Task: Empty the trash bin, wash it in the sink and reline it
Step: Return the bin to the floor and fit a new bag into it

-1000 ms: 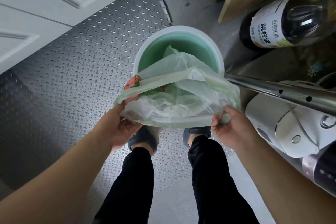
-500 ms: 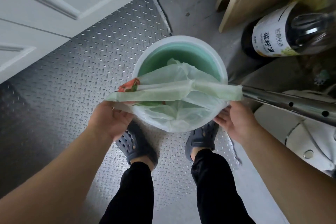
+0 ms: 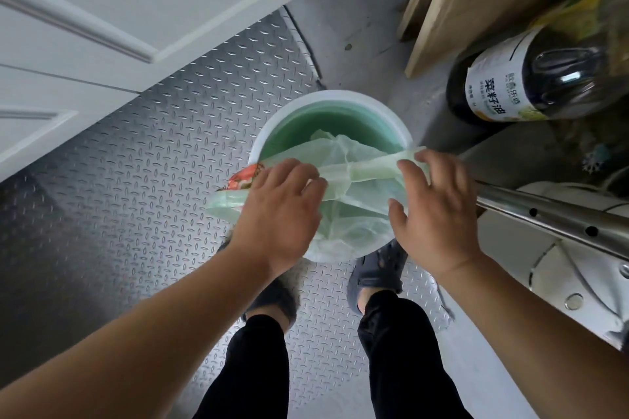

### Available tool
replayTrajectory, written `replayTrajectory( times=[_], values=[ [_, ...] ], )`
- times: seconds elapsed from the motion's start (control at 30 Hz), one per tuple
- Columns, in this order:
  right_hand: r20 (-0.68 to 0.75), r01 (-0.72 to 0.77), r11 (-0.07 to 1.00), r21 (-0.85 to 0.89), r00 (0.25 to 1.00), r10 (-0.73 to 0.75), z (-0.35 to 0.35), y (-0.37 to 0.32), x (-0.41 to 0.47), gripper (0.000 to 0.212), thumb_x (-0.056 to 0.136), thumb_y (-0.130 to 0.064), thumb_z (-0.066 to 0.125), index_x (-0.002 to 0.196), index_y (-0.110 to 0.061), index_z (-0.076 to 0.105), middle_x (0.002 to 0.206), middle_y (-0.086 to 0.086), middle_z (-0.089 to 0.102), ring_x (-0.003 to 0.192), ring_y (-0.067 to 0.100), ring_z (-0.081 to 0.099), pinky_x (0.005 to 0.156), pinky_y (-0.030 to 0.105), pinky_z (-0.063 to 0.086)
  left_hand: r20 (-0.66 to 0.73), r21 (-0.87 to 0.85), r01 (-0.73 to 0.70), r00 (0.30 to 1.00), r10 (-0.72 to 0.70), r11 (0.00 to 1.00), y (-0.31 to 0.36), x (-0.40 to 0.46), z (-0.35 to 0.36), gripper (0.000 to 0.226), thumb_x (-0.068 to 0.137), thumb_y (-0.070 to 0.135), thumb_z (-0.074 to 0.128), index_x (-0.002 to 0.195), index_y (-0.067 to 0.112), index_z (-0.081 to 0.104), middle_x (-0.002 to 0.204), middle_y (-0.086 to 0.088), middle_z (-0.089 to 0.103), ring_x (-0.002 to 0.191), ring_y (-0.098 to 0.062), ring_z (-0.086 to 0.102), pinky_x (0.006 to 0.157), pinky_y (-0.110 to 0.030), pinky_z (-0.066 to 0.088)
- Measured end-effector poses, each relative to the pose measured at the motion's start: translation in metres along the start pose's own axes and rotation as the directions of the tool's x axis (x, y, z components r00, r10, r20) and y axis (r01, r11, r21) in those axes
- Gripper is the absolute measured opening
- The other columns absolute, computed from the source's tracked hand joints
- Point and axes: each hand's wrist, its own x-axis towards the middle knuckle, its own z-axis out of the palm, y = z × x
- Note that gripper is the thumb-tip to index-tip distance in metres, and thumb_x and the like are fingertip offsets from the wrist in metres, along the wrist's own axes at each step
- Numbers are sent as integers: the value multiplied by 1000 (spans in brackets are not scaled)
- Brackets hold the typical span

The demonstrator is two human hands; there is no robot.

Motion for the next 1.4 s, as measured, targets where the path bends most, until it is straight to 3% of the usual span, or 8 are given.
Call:
replayTrajectory(
  times=[0.23,0.37,0.47,0.57,0.67,0.9,1.2,1.4],
  values=[
    [-114,43,998,39,993,-38,10,8,22,30,75,-7,62,104,-11,70,121,18,58,111,40,49,92,51,45,199,286,-80,980,22,955,-11,18,13,34,82,16,64,115,16,58,120,-4,56,113,-31,48,95,-42,38],
    [-201,68,988,137,979,-40,8,11,30,14,81,-6,61,87,-9,73,108,17,62,101,41,56,85,50,47,113,168,-10,994,-9,986,-20,23,-8,21,85,12,51,93,9,70,99,-8,66,96,-34,58,81,-43,47],
    [-234,63,957,283,972,6,3,12,38,12,85,-9,62,88,-6,73,96,16,66,90,36,60,80,44,49,34,-153,189,982,-186,970,-26,28,-29,19,95,17,53,87,11,69,82,-5,67,76,-31,60,68,-39,52],
    [-144,-126,824,552,959,243,-5,9,49,17,88,-17,59,95,-9,72,95,10,71,91,24,63,86,36,50,119,-570,482,849,-514,665,-36,37,-48,16,95,27,57,90,24,72,78,3,70,66,-19,65,59,-30,55],
    [62,-335,568,752,893,445,-14,7,68,14,90,-20,60,96,-19,72,88,-1,72,87,19,69,87,38,55,281,-790,551,717,-638,270,-51,51,-58,11,88,21,68,80,23,74,79,-6,73,66,-23,66,61,-40,60],
    [331,-472,259,843,833,443,-28,5,109,14,86,-12,65,82,-22,75,80,-2,74,76,16,68,73,32,56,425,-857,515,704,-570,-4,-78,81,-60,11,90,16,69,81,11,71,82,-11,69,77,-23,61,80,-39,54],
    [531,-606,128,785,766,363,-19,17,153,9,84,-17,73,77,-23,76,88,0,78,87,23,74,71,33,61,567,-813,540,648,-508,-219,-98,88,-44,14,92,18,67,82,8,69,78,-13,70,69,-24,65,75,-38,59],
    [648,-657,-57,752,720,249,-4,13,168,11,83,-11,75,93,-11,75,94,10,78,84,27,76,69,36,61,653,-752,567,573,-495,-336,-111,96,-24,31,93,25,65,116,5,66,108,-17,74,89,-29,72,68,-38,60]
  ],
)
